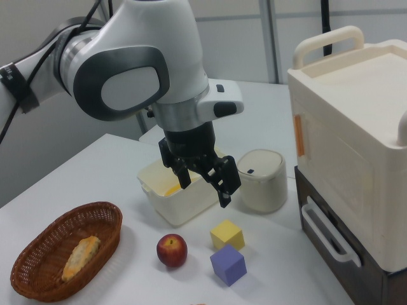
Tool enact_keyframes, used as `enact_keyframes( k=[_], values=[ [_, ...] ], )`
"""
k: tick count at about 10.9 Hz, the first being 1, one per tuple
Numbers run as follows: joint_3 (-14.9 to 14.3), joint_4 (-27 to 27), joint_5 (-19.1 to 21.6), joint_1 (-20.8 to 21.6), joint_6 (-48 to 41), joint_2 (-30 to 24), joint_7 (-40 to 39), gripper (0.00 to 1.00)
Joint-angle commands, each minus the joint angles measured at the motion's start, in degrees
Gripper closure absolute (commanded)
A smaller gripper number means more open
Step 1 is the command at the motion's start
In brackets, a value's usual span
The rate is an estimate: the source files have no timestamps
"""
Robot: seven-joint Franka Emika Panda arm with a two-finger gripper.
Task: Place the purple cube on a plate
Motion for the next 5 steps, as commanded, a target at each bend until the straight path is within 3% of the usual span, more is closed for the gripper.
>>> enact_keyframes(
  k=[1,5],
  values=[
    [-0.6,1.5,-0.4,0.4,-2.2,0.4,-1.2,0.0],
    [-0.3,1.4,0.1,0.7,-2.2,0.5,-1.2,0.0]
  ],
)
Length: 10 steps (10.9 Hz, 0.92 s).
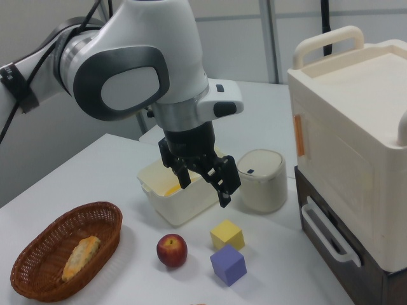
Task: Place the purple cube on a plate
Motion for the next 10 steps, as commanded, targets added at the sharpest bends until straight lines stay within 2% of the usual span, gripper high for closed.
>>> enact_keyframes(
  k=[1,3,5,7,10],
  values=[
    [-0.2,1.4,0.2,0.8,-2.3,0.5,-1.0,0.0],
    [0.2,1.2,0.0,1.0,-2.2,0.8,-0.8,0.0],
    [0.4,1.1,0.2,1.6,-2.0,3.3,-0.1,0.0],
    [0.3,0.6,0.2,4.2,1.3,5.2,0.3,0.0],
    [0.4,-1.2,0.2,7.0,7.0,9.1,10.7,0.0]
  ],
)
